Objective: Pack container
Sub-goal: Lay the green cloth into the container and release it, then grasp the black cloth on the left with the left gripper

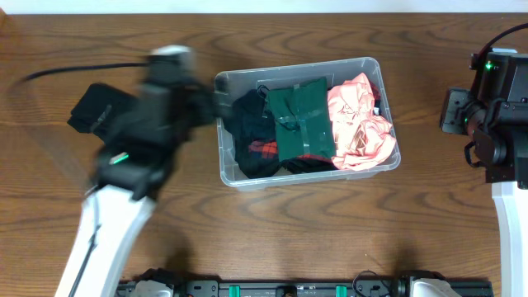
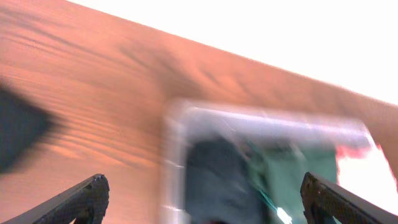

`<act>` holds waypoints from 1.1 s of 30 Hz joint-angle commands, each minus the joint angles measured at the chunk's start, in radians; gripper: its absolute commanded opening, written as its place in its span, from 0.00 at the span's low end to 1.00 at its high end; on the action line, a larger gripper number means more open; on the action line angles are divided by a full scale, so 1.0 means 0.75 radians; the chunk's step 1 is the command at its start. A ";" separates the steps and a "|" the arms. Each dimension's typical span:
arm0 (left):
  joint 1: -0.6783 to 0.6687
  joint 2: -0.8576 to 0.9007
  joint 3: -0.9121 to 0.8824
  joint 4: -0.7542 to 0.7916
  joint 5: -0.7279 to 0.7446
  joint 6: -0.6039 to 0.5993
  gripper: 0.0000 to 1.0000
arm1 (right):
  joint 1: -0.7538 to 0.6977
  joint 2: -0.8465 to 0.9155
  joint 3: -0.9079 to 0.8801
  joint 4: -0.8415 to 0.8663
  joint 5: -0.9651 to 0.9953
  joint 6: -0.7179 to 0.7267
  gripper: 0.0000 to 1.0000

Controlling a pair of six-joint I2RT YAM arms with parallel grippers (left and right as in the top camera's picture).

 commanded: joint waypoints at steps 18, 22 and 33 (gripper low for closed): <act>1.027 0.798 -0.004 0.135 0.419 0.053 0.98 | -0.006 0.053 -0.003 0.006 -0.060 -0.019 0.61; 1.024 0.949 -0.004 0.217 0.432 0.054 0.98 | -0.006 0.073 -0.003 0.012 -0.060 -0.023 0.61; 1.024 1.114 -0.004 0.341 0.513 0.054 0.91 | -0.006 0.084 -0.003 0.016 -0.060 -0.028 0.61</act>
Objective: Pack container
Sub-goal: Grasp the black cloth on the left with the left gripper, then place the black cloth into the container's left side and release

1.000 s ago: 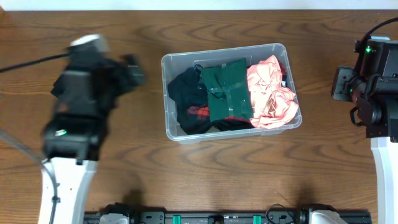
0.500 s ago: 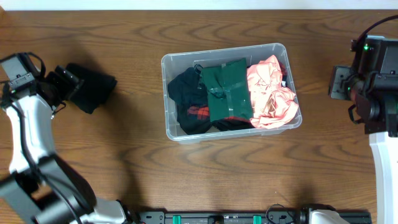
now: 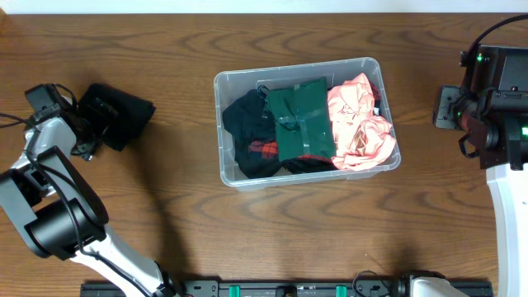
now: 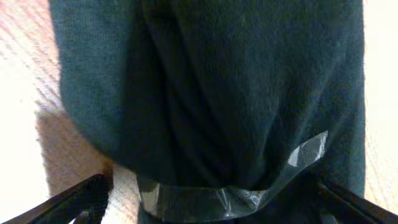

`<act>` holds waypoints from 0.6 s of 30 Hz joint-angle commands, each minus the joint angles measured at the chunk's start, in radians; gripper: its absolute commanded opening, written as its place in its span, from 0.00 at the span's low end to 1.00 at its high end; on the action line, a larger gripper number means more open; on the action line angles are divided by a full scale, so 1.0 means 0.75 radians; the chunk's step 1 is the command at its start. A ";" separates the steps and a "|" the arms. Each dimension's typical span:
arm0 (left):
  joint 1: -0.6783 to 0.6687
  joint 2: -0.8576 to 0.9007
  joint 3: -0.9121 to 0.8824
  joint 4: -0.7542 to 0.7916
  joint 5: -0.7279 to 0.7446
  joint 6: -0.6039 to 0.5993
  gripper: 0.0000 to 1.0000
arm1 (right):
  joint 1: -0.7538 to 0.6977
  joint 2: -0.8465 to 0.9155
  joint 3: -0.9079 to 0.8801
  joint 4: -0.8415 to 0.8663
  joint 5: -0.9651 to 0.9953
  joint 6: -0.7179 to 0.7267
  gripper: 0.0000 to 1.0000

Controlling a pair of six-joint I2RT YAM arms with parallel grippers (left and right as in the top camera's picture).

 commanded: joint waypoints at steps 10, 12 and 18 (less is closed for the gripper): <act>-0.004 -0.068 -0.010 -0.113 0.218 0.056 0.06 | -0.006 0.005 -0.003 -0.012 -0.005 -0.017 0.61; -0.011 -0.159 -0.010 -0.184 0.233 0.084 0.06 | -0.006 0.005 -0.003 -0.011 -0.006 -0.017 0.61; -0.115 -0.579 -0.010 -0.324 0.437 0.164 0.06 | -0.006 0.005 -0.003 -0.011 -0.006 -0.017 0.61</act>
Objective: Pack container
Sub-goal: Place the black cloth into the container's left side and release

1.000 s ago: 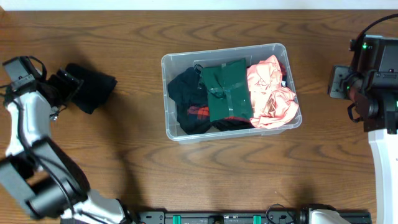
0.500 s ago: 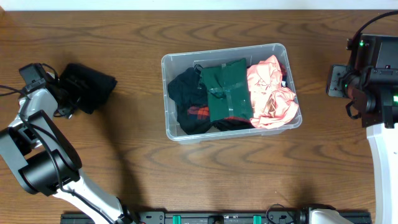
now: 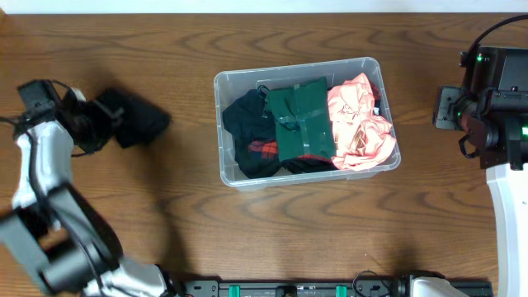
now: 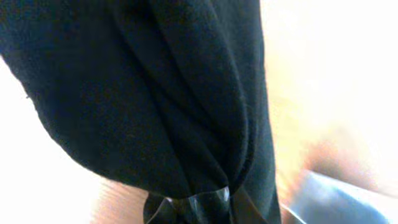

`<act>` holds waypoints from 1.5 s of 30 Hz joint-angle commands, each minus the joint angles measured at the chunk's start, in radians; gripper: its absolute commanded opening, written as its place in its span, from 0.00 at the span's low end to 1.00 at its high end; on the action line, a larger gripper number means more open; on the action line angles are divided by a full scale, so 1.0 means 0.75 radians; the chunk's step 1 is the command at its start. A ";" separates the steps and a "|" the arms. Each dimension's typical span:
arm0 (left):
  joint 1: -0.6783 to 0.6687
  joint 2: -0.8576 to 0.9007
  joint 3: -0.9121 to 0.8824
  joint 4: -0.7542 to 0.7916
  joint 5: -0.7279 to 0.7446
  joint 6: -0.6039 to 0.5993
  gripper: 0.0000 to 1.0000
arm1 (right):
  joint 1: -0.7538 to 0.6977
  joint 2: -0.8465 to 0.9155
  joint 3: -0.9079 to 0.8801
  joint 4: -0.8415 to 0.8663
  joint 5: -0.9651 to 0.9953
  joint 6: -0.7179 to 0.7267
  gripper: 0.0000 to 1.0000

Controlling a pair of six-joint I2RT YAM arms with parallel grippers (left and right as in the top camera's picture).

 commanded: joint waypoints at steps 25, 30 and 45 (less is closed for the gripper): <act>-0.975 -0.288 0.012 -0.164 0.114 0.231 0.06 | -0.006 0.005 -0.003 -0.006 -0.040 -0.016 0.62; -0.973 -0.186 0.012 -0.200 0.109 0.231 0.34 | -0.006 0.005 -0.003 -0.008 -0.040 -0.016 0.61; -0.978 -0.503 0.274 -0.209 -0.221 0.306 0.98 | -0.006 0.005 -0.003 -0.010 -0.040 -0.016 0.62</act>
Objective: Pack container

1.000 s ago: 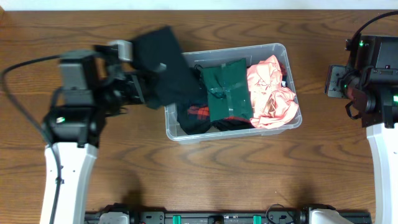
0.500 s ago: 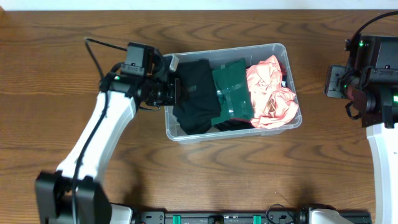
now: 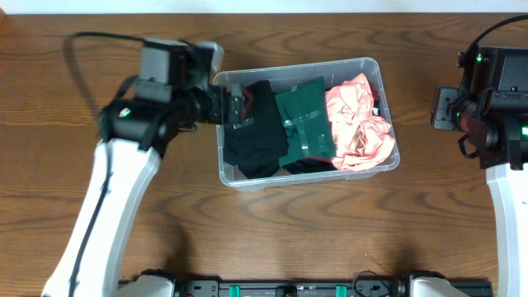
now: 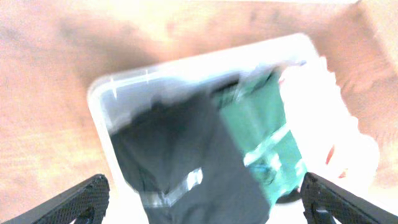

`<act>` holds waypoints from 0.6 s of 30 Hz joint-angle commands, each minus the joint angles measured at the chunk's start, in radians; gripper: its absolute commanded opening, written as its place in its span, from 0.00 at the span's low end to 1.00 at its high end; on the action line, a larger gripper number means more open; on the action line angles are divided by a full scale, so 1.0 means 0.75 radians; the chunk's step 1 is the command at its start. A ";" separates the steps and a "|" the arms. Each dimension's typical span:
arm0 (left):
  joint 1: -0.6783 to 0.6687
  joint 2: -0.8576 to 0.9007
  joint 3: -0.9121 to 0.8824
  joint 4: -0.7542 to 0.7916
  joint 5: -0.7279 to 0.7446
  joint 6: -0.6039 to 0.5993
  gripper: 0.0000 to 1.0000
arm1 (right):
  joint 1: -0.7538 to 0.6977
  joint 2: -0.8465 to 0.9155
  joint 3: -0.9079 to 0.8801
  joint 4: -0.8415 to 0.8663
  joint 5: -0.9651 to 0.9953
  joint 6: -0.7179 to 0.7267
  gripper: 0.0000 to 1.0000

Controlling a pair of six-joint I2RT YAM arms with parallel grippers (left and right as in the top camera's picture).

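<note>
The clear plastic container (image 3: 305,66) stands mid-table. Its left end holds a black cloth bundle (image 3: 257,139) bound with clear tape, seen from the left wrist as a dark roll (image 4: 193,168). A green taped bundle (image 3: 304,115) (image 4: 261,134) lies in the middle and pink clothing (image 3: 360,124) (image 4: 317,112) on the right. My left gripper (image 3: 237,107) (image 4: 204,193) hovers over the bin's left end, open, its fingers (image 4: 87,196) wide apart above the black bundle with nothing held. My right gripper (image 3: 487,124) stays off to the right; its jaws cannot be made out.
Brown wooden table (image 3: 165,214) all around the bin. The left arm's white link (image 3: 107,206) crosses the table's left front. A black rail (image 3: 289,289) runs along the front edge.
My left gripper was at the table's far left, shut on the black bundle. Now it is open over the container's left end and the bundle lies inside. The right arm is unchanged.
First my left arm was beside the container, open, with the black bundle lying on the table at the far left. Then the gripper was at that bundle, then shut on it. Now the bundle lies in the bin, covering the dark clothes there.
</note>
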 commanded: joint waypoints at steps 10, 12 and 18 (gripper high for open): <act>-0.162 0.301 0.001 0.087 -0.052 0.022 0.19 | -0.006 0.004 -0.003 -0.004 -0.010 -0.016 0.62; -0.198 0.418 0.001 0.104 -0.052 0.022 0.19 | -0.006 0.004 -0.003 -0.004 -0.010 -0.016 0.62; -0.244 0.740 0.001 0.077 -0.051 0.021 0.19 | -0.006 0.004 -0.003 -0.005 -0.010 -0.016 0.62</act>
